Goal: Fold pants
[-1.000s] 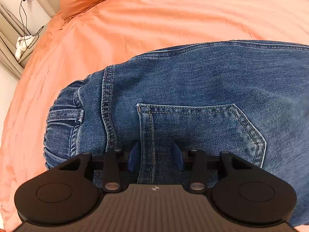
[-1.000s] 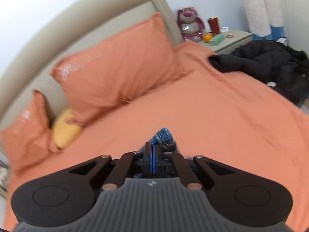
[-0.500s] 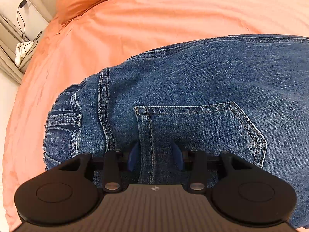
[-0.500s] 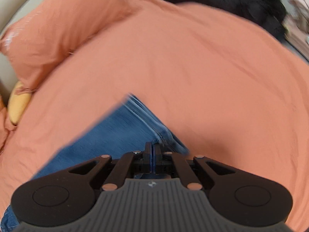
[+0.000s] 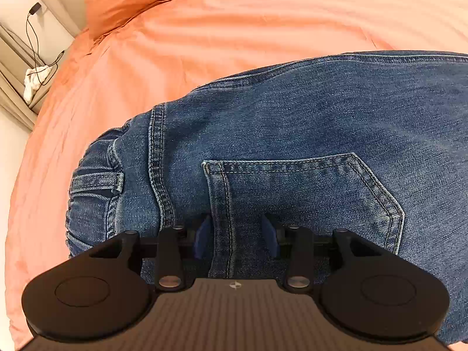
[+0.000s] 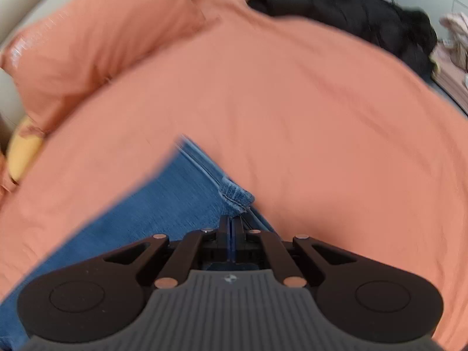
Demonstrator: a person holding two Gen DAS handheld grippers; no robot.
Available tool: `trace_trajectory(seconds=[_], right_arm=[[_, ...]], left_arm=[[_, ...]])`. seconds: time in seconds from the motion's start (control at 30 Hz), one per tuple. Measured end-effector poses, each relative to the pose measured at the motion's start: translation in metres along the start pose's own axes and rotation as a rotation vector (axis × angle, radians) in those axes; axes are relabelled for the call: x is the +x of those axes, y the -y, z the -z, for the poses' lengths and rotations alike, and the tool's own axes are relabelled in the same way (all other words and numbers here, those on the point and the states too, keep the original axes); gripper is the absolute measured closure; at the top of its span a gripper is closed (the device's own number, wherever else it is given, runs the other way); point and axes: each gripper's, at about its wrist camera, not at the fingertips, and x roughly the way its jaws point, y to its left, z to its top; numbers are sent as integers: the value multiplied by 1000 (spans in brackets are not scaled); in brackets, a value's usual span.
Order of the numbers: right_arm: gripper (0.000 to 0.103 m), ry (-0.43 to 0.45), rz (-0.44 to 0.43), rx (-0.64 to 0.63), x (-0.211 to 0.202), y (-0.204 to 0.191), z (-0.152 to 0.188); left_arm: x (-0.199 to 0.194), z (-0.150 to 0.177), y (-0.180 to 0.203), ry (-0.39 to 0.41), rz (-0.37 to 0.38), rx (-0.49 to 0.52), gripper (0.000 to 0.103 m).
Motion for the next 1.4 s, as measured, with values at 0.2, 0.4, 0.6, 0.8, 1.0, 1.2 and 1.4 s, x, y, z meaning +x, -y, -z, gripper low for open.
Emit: trace_trajectory(seconds=[0.2, 0.4, 0.6, 0.8, 1.0, 1.2, 1.4], right_arm=[[103, -46, 47, 26, 17, 13, 5], [103, -77, 122, 1, 23, 12, 10], [103, -45, 203, -7, 36, 21, 10], [103, -36, 111, -82, -5, 6, 25], [96, -91, -58, -219, -38, -75, 67], [94, -190, -213, -356, -55, -185, 134], [87, -242, -334, -510, -67, -290, 223]], left_arm=[[1, -2, 1, -5, -1, 6, 54], [2, -1, 2, -1, 1, 11, 53], [-6, 0, 2, 17, -1, 38, 53], [-36, 0, -19, 70, 37, 54, 51], [-82, 6, -53, 134, 57, 162, 51], [-120, 22, -103, 162, 70, 192, 43], [-122, 48, -162, 140, 206, 42, 32]])
